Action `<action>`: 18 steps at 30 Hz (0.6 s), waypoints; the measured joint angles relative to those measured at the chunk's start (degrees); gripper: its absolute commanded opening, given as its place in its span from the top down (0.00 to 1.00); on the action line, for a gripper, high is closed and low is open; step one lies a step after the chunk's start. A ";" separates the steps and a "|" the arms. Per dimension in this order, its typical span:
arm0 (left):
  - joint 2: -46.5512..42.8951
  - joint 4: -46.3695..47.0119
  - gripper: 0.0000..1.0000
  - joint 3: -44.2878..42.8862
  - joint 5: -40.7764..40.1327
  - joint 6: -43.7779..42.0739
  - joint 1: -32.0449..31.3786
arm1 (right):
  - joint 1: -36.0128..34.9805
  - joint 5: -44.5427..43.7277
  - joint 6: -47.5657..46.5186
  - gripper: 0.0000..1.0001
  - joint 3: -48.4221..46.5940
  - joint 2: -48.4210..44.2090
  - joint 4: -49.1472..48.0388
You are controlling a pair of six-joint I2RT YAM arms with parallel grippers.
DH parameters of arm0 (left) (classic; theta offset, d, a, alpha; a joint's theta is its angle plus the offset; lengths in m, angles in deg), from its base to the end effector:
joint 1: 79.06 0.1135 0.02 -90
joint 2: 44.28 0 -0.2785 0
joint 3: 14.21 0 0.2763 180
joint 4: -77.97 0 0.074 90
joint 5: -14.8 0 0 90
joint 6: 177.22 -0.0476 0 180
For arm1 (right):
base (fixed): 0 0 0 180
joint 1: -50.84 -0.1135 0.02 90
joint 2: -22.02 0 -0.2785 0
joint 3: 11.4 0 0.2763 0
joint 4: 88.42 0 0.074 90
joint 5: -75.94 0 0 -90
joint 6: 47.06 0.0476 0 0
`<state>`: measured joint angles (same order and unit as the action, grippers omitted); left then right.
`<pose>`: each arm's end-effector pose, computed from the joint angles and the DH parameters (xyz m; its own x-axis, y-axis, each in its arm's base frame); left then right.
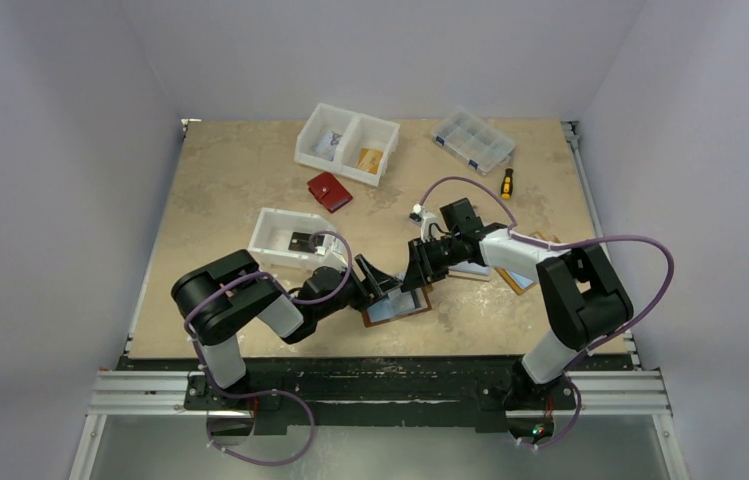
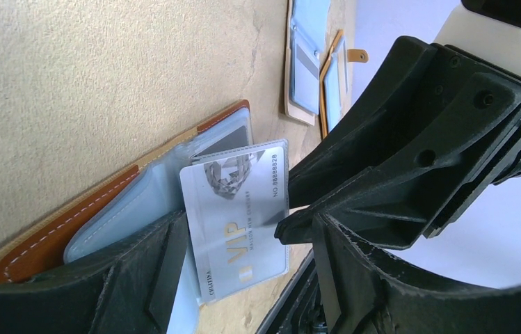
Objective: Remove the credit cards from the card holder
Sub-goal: Remove the credit card from the card holder.
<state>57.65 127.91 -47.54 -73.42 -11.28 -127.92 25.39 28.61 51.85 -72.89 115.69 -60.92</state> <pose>0.1920 -0.2221 0.0898 -0.8001 -0.5578 -0.2205 -0.0166 0.3881 -0.9215 0.2811 0.1695 0.1502 -0.8668 -0.2864 -0.4081 -0.4967 0.5681 0.6562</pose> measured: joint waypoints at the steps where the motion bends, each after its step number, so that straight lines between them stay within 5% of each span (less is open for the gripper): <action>1: 0.09 0.11 0.31 0.00 0.02 0.00 0.00 | 0.00 0.00 0.09 0.70 0.00 0.00 0.00; 6: 0.39 0.90 0.32 0.09 0.15 0.02 0.00 | 0.00 0.26 0.66 0.77 0.00 0.15 -0.04; 9: 0.48 1.62 0.32 0.52 0.17 0.04 0.00 | 0.00 0.61 1.33 1.00 0.00 0.96 -0.39; 18: -0.39 7.91 0.31 5.62 0.31 0.02 0.28 | 1.79 6.03 3.74 1.00 0.00 1.97 -1.09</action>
<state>57.26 135.82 -41.93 -73.11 -11.26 -127.64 27.18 34.65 55.59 -72.89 117.66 -62.01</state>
